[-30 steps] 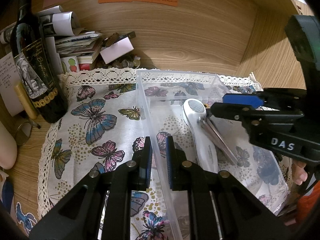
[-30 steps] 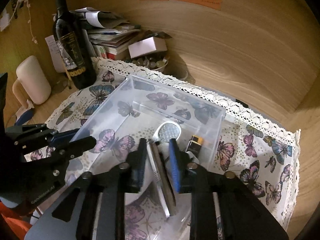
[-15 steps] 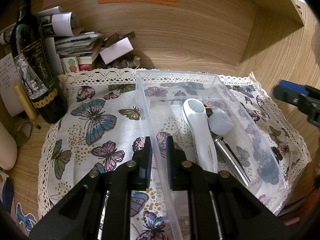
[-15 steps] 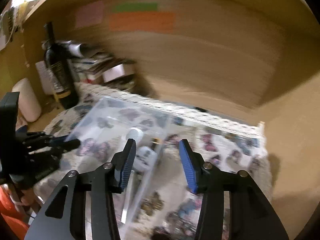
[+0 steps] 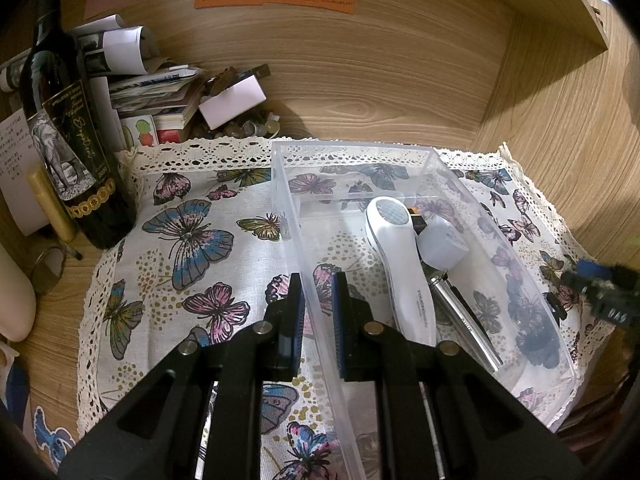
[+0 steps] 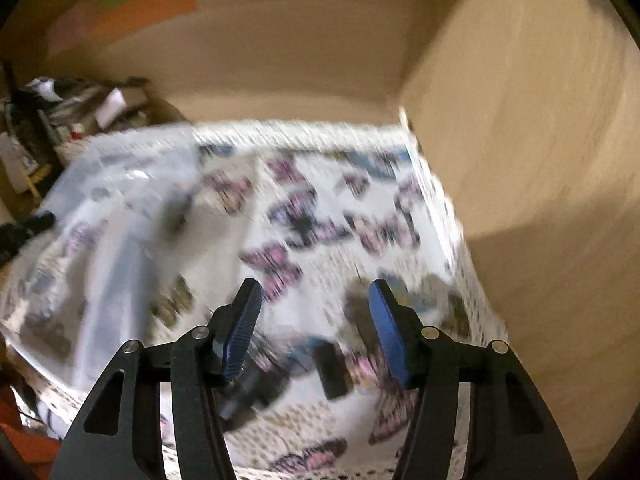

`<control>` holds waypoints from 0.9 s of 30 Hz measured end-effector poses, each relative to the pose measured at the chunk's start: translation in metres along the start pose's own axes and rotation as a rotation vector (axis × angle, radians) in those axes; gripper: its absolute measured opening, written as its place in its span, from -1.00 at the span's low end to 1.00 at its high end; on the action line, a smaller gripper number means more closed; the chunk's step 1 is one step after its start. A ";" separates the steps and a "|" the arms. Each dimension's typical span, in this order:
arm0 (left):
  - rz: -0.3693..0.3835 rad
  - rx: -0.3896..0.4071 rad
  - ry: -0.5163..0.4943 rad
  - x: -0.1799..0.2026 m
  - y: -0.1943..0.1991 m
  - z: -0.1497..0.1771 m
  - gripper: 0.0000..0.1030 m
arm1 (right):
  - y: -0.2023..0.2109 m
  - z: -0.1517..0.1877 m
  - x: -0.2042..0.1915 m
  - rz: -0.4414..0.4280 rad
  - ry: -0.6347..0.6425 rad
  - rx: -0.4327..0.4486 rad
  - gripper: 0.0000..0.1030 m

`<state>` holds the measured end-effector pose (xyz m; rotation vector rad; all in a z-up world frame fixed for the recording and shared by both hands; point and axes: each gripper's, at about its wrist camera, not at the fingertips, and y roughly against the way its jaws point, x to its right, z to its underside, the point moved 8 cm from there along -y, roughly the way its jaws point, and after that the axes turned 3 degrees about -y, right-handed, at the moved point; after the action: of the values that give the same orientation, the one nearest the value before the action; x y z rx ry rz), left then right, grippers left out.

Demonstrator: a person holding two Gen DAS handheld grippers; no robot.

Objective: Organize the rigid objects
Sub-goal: 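Move the right tool back toward the remaining items on the cloth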

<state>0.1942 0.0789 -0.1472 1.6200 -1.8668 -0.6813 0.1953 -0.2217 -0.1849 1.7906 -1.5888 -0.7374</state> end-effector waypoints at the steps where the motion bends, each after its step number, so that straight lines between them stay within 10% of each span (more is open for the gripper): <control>1: 0.000 0.000 -0.001 0.000 0.000 0.000 -0.77 | -0.005 0.006 0.004 0.001 -0.015 -0.017 0.03; 7: 0.000 0.000 -0.002 -0.001 0.000 0.000 -0.77 | -0.022 0.036 0.019 0.015 -0.082 -0.080 -0.02; 13: 0.000 0.000 -0.001 -0.001 0.000 0.000 -0.77 | -0.019 0.038 0.022 0.013 -0.099 -0.074 -0.54; 27: 0.001 0.000 -0.002 -0.002 0.000 0.000 -0.77 | 0.012 -0.010 0.002 -0.009 -0.060 0.064 -0.54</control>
<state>0.1945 0.0808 -0.1468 1.6189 -1.8685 -0.6824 0.1956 -0.2238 -0.1696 1.8383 -1.6620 -0.7585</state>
